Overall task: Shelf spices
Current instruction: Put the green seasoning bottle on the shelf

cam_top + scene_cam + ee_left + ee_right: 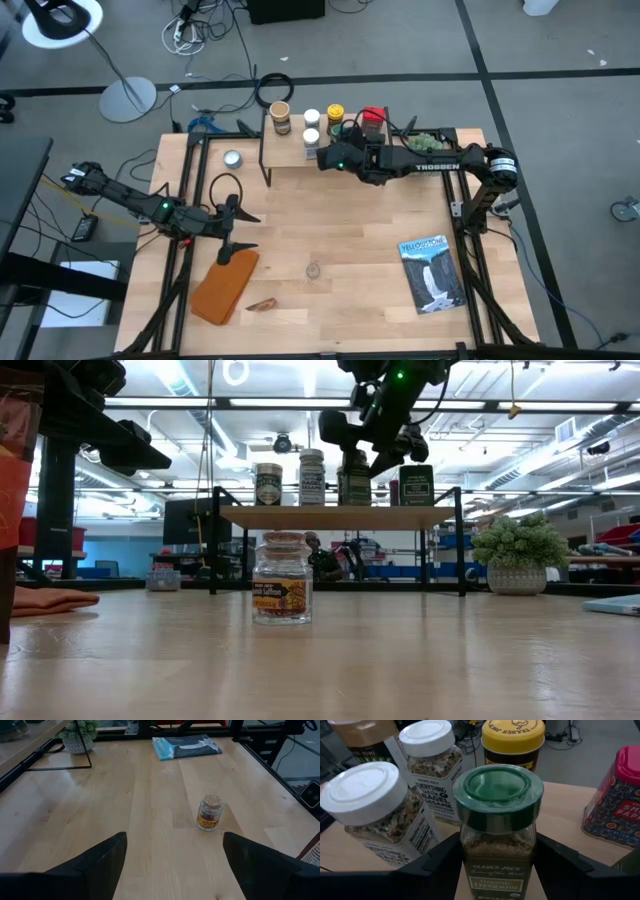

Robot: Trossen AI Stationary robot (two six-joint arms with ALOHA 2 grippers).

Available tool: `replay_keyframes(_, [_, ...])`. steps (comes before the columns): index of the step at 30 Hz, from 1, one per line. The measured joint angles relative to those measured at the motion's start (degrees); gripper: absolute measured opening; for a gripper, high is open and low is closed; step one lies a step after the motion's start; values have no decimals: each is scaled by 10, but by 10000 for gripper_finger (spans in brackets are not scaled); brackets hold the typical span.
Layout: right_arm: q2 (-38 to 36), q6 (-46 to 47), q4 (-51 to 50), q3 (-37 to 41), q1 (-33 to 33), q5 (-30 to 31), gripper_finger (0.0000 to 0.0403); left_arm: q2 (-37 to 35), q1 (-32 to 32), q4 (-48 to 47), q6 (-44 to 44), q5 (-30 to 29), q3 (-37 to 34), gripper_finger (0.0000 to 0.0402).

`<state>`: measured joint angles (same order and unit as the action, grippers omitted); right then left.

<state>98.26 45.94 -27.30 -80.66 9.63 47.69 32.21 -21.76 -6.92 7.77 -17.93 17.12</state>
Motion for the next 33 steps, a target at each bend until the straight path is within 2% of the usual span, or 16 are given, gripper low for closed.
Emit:
replay_keyframes(20, [0,-9,18,0,-3,-2,233,0,0,0,0,0,0,335])
replay_keyframes(33, [0,-26,16,0,-12,22,287,0,0,0,0,0,0,335])
